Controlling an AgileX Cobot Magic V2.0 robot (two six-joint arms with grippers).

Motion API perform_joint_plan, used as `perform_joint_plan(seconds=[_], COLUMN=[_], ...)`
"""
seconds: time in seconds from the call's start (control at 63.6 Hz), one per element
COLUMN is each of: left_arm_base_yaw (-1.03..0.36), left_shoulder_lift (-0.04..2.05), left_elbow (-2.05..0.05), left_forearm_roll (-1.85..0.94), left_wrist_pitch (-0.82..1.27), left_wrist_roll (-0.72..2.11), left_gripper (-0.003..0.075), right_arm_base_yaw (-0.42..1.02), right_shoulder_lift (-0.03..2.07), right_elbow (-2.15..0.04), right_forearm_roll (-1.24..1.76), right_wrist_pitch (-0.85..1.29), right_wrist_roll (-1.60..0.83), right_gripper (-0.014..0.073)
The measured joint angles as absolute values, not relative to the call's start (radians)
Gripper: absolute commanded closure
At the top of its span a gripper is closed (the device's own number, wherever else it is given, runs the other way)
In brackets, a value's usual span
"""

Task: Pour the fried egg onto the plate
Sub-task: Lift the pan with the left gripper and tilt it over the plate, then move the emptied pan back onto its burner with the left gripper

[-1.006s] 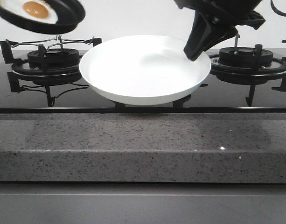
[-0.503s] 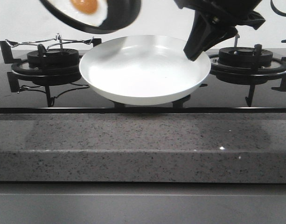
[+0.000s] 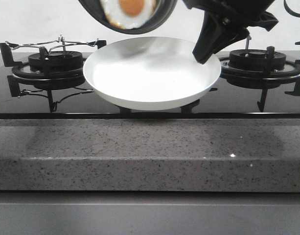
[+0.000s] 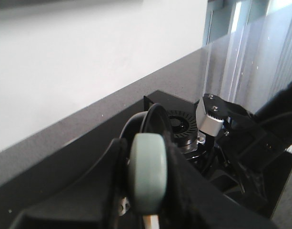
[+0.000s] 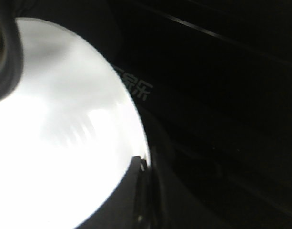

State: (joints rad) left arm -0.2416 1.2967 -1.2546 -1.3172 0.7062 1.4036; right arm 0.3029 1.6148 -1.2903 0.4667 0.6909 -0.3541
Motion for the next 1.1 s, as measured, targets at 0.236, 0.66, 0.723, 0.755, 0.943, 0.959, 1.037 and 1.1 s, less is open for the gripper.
perform_joint_plan(seconds=[0.236,0.66,0.723,0.755,0.943,0.959,1.037,1.1], left_arm_base_yaw=[-0.264,-0.264,-0.264,-0.264,-0.264,-0.260,-0.239,-0.205], left_shoulder_lift=[1.297,1.296,1.294,1.294,1.294,1.294,1.294,1.296], left_elbow=[-1.255,-1.260,-1.260,-1.260,-1.260,-1.260,-1.260,-1.262], left_forearm_roll=[-1.313,-1.292,-1.292,-1.292,-1.294,-1.294,-1.296,-1.300], left_wrist_pitch=[0.683,0.677,0.677,0.677,0.662,0.657,0.628,0.609], left_wrist_roll=[1.456,1.472,1.472,1.472,1.436,1.426,1.358,1.295], left_gripper=[0.0741,0.0741,0.0741,0.0741,0.0741,0.0741,0.0741,0.0741], right_arm_base_yaw=[0.303,0.303,0.303,0.303,0.303,0.303,0.303,0.303], right_shoulder_lift=[1.615,1.615,1.615,1.615,1.615,1.615,1.615,1.615], right_elbow=[-1.290,-1.290,-1.290,-1.290,-1.290,-1.290,-1.290,-1.290], right_forearm_roll=[0.467,0.464,0.464,0.464,0.464,0.464,0.464,0.464], right_wrist_pitch=[0.691,0.695,0.695,0.695,0.695,0.695,0.695,0.695], right_wrist_roll=[-0.354,-0.357,-0.357,-0.357,-0.357,-0.357,-0.357,-0.357], right_gripper=[0.0662,0.0662,0.0662,0.0662,0.0662,0.0662,0.0662,0.0662])
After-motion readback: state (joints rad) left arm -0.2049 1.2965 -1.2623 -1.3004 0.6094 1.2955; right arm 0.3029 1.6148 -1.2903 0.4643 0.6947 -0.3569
